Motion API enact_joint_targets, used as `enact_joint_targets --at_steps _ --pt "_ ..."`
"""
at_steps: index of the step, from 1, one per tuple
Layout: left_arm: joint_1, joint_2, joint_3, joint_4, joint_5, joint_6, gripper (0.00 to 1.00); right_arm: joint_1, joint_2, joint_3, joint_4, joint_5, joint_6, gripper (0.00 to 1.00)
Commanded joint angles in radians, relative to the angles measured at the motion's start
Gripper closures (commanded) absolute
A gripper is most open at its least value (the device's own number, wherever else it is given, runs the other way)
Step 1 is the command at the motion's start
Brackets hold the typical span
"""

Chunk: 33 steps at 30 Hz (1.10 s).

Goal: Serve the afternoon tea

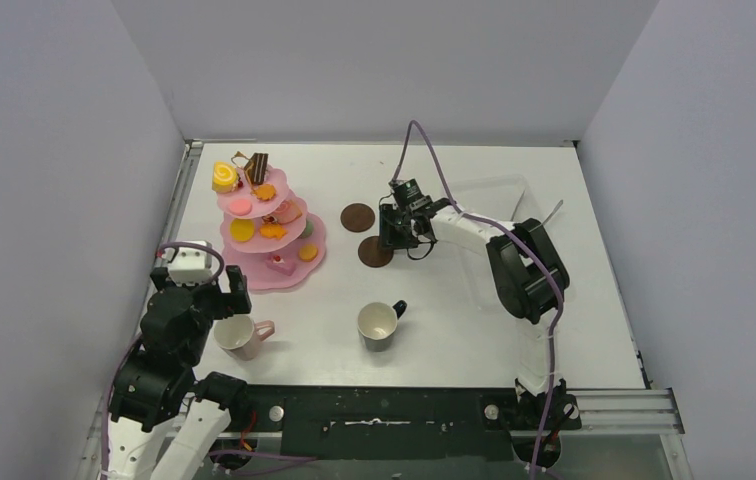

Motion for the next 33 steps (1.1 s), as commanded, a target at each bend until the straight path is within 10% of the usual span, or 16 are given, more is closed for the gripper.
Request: enact_joint_targets --at_steps 1,33 --pt "-0.003 -0.004 0.008 0.061 -0.018 0.015 0.13 -0.002 -0.013 0.013 -0.016 -0.002 -0.013 0.59" --pt "0.007 -0.013 0.009 0.051 -0.004 0.015 0.13 0.034 -0.117 0.061 -0.019 -0.062 -0.001 0.61"
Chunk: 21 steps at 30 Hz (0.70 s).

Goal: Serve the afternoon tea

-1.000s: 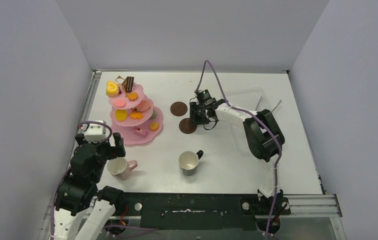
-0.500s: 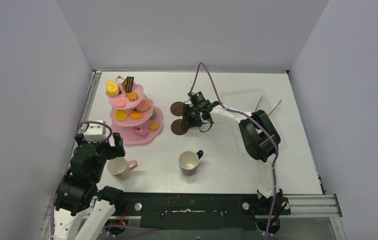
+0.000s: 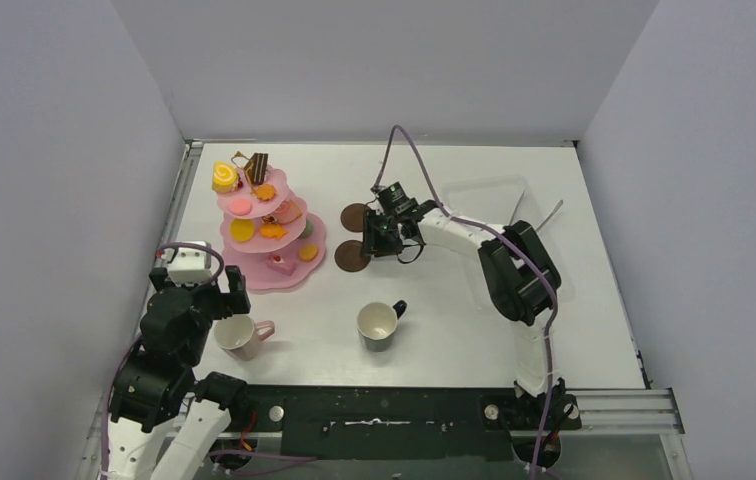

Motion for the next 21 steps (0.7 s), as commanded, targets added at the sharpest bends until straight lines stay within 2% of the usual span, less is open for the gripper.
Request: enact_joint_targets --at_steps 1,6,10,14,17,19,21 --pt "0.005 -0.009 0.009 0.05 0.011 0.006 0.13 -0.052 -0.177 -0.008 0.013 0.027 -0.063 0.61" --pt "0.005 -0.012 0.009 0.054 0.013 0.006 0.13 -0.1 -0.32 -0.08 -0.013 0.043 -0.189 0.59" --pt "0.006 -0.014 0.009 0.053 0.016 0.003 0.13 -0.132 -0.449 -0.146 -0.021 -0.035 -0.377 0.56" --pt "0.007 -0.015 0.009 0.055 0.022 0.002 0.13 -0.13 -0.547 -0.175 -0.112 -0.118 -0.674 0.51" --pt "0.006 -0.019 0.009 0.056 0.026 0.001 0.13 -0.101 -0.609 -0.213 -0.229 -0.209 -0.97 0.4" --pt "0.007 -0.02 0.008 0.059 0.029 0.001 0.13 -0.071 -0.64 -0.239 -0.308 -0.218 -1.145 0.35" --pt "0.007 -0.019 0.008 0.059 0.031 0.001 0.13 -0.057 -0.664 -0.265 -0.366 -0.228 -1.261 0.34"
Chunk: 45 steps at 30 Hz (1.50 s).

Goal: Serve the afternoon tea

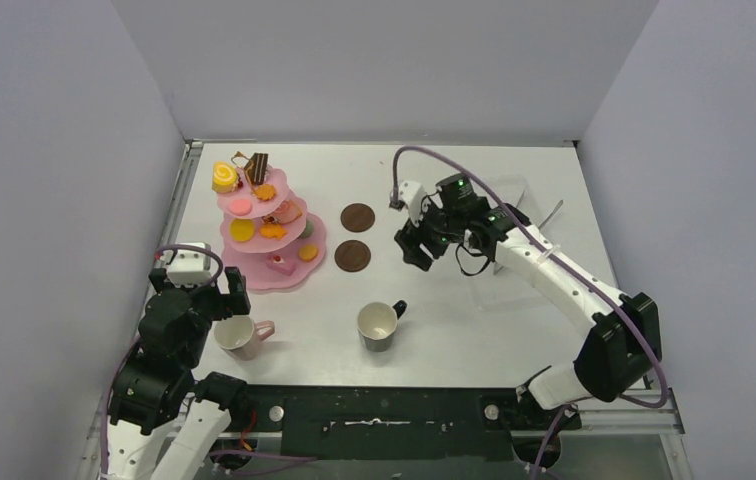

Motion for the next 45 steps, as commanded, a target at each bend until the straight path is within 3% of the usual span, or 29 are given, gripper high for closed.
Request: enact_joint_targets --at_steps 1,7,14,30,40,45 --pt "0.005 -0.009 0.008 0.058 0.019 0.002 0.13 0.038 -0.066 -0.048 -0.187 -0.098 -0.445 0.34" --pt "0.004 -0.012 0.007 0.058 0.02 0.002 0.13 0.044 -0.13 -0.083 -0.311 -0.185 -0.691 0.34" --pt "0.006 -0.016 0.007 0.059 0.013 0.002 0.13 0.09 -0.13 -0.104 -0.325 -0.221 -0.801 0.36" --pt "0.007 -0.02 0.004 0.06 0.004 0.002 0.13 0.275 0.04 -0.123 -0.116 -0.122 -0.766 0.41" --pt "0.006 -0.024 0.0 0.063 0.004 0.004 0.13 0.306 0.097 -0.134 -0.099 -0.107 -0.763 0.44" --pt "0.006 -0.021 0.002 0.062 0.004 0.004 0.13 0.312 0.107 -0.145 -0.071 -0.124 -0.744 0.5"
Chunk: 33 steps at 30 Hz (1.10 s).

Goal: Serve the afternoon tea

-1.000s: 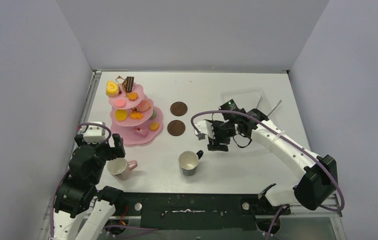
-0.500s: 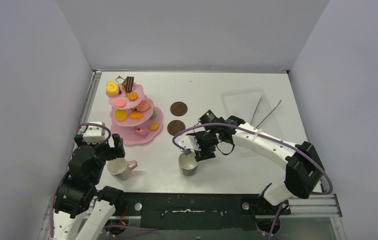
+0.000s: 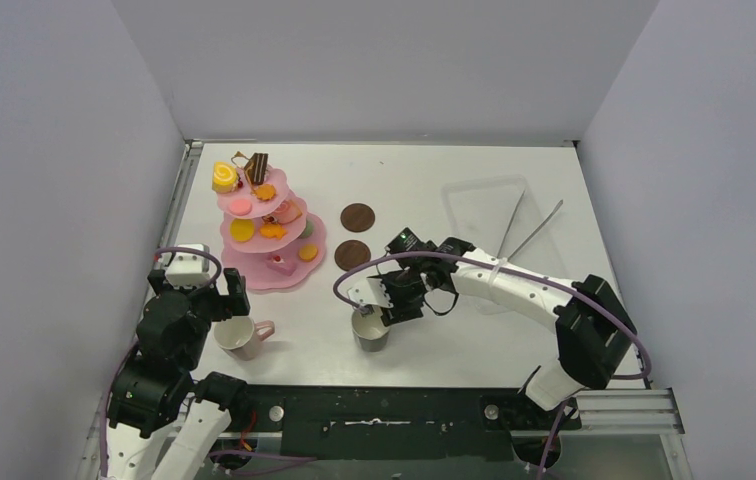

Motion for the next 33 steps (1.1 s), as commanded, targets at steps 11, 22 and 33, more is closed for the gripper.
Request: enact_joint_targets --at_steps 11,22,33 --pt "0.006 -0.001 0.002 0.063 -0.005 0.005 0.13 -0.003 -0.012 -0.038 0.136 -0.072 0.04 0.8" --pt "0.006 -0.005 0.002 0.061 -0.006 0.005 0.13 -0.023 -0.124 -0.076 0.269 -0.07 0.13 1.0" --pt "0.008 -0.009 0.001 0.061 -0.009 0.007 0.13 -0.125 -0.145 0.006 0.391 0.0 0.339 1.0"
